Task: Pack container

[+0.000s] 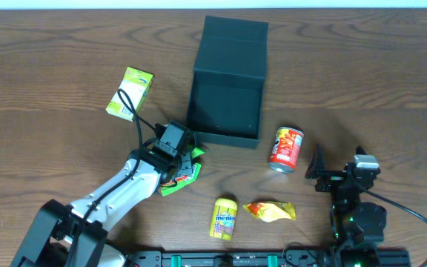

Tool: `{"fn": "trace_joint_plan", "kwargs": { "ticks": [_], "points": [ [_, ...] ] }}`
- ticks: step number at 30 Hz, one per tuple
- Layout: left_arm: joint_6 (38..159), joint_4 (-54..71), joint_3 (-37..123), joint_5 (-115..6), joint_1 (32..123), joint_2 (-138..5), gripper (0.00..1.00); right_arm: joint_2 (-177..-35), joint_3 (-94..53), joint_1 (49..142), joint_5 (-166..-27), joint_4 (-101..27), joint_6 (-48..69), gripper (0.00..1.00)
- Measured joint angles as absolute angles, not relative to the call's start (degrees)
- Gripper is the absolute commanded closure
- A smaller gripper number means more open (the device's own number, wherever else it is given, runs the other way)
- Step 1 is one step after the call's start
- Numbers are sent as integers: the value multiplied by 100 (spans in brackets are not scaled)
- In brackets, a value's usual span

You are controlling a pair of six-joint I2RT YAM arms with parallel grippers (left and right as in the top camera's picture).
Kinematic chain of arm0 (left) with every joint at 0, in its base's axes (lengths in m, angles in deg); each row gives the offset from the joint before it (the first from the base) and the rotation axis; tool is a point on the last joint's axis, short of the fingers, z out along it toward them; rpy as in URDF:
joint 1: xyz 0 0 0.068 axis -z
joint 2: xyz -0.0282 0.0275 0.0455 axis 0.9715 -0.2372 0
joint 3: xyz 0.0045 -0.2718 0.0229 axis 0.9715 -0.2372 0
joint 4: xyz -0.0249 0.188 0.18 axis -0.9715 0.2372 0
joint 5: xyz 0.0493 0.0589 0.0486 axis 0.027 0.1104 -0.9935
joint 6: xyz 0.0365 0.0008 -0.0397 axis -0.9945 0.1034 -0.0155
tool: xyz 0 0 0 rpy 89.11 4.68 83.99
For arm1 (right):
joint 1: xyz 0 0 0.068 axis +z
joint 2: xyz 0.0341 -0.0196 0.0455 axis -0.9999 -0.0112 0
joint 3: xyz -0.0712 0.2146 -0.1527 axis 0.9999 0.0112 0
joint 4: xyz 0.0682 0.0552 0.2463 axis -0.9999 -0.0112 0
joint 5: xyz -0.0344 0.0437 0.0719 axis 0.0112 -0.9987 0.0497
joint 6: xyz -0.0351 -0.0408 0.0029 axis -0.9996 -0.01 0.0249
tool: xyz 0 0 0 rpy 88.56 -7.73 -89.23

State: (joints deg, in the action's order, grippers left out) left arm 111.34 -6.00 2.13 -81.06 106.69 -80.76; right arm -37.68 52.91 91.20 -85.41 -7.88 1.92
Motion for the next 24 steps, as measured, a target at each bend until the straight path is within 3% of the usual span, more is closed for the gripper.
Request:
{"fn": "trace_joint_plan", "kwargs": {
  "ticks": [3,7,17,24],
  "points": [
    [11014,-584,213,-8102,10669,-8072,80,-3768,5291,9120,-8539,-788,192,1],
    [10819,-375,213,-8080,10672,-7960,82,-3768,5291,9123,-8541,-788,192,1],
    [10374,1138,359,-8268,10674,-7092,82,-3768,5291,9123,-8541,-788,192,1],
    [9665,1829,1763,-8358,10676,-7151,82,-3768,5291,9120,-8539,-786,192,1]
  ]
}}
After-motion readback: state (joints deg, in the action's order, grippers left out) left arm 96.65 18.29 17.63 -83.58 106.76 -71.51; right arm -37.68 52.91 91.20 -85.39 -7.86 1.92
